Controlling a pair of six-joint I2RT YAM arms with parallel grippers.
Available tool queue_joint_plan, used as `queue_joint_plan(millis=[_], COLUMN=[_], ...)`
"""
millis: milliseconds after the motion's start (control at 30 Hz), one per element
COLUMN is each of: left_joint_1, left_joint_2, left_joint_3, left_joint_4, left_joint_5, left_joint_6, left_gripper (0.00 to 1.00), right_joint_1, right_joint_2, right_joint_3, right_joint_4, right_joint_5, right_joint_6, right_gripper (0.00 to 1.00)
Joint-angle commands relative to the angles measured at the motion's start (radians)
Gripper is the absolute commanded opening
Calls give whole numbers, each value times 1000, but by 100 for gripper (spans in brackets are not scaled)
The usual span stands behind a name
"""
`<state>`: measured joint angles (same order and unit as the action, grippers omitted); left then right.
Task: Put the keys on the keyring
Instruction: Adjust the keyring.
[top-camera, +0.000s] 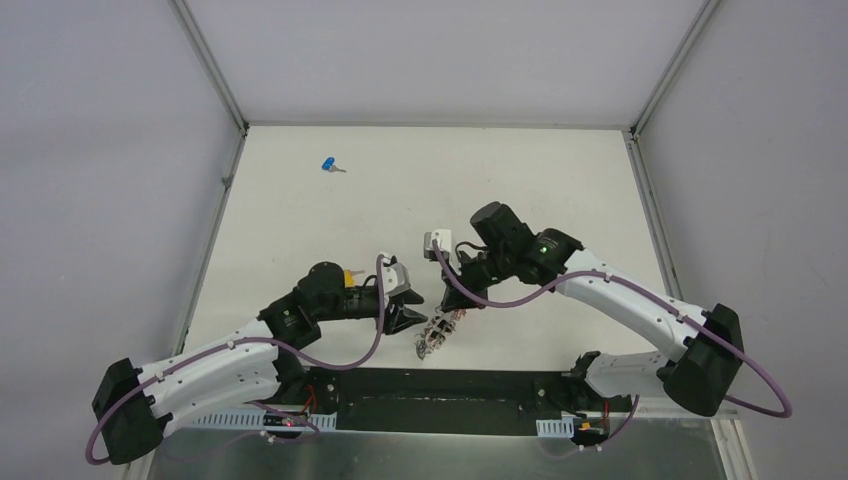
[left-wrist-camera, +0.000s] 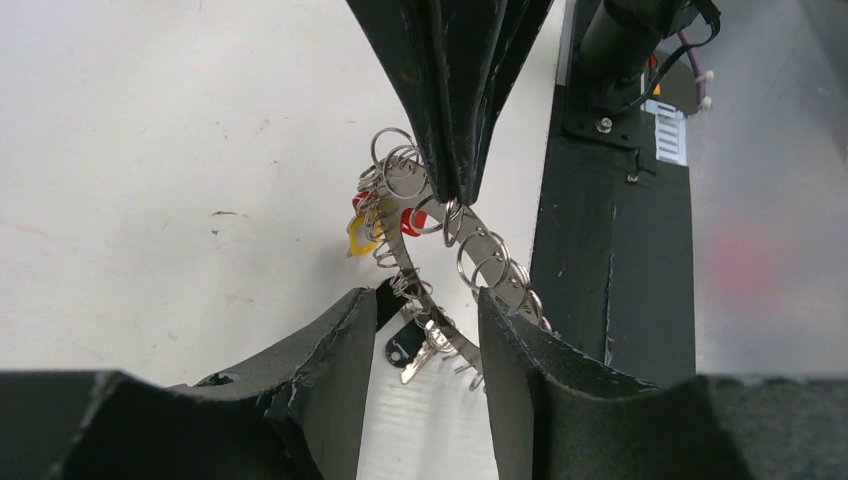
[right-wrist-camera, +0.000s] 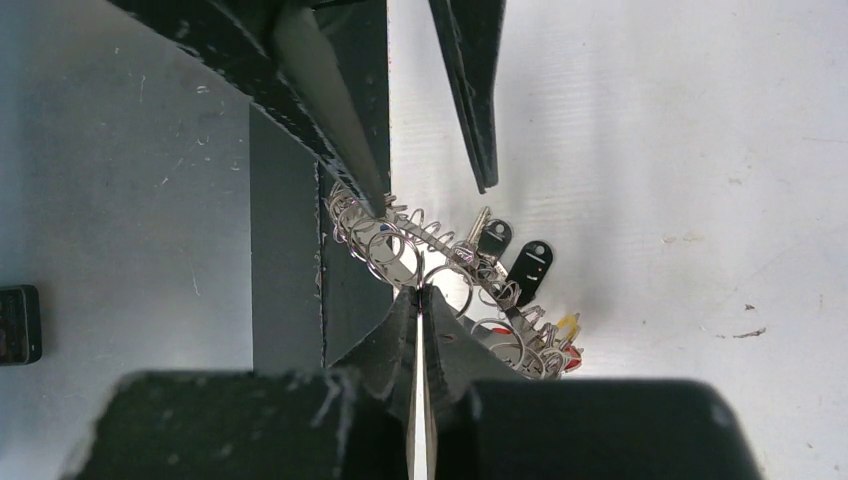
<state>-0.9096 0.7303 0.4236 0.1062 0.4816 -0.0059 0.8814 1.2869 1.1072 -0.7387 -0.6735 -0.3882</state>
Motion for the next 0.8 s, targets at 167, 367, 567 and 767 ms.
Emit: queue_joint_plan(millis=[167,367,567,767], left_joint_1=[-22,-47,-50,-52], left_joint_2=[39,45,1,-41], left_joint_3=[-31,-37,-34,-33], left_joint_4=[157,154,85,55], left_joint_5=[78,96,41,43], left_joint_6=[103,121,128,119], left_gripper=[43,44,43,32], right_joint_1=[4,3,3,2], right_joint_2=[-114,-115,-115,-114], right_joint_3=[-76,-74,-70,-69], right_joint_4=[218,219,217,216], right_joint_5=[-56,-52,-49,-46], right_joint_6=[67,70,68,69], right_gripper=[0,0,0,0])
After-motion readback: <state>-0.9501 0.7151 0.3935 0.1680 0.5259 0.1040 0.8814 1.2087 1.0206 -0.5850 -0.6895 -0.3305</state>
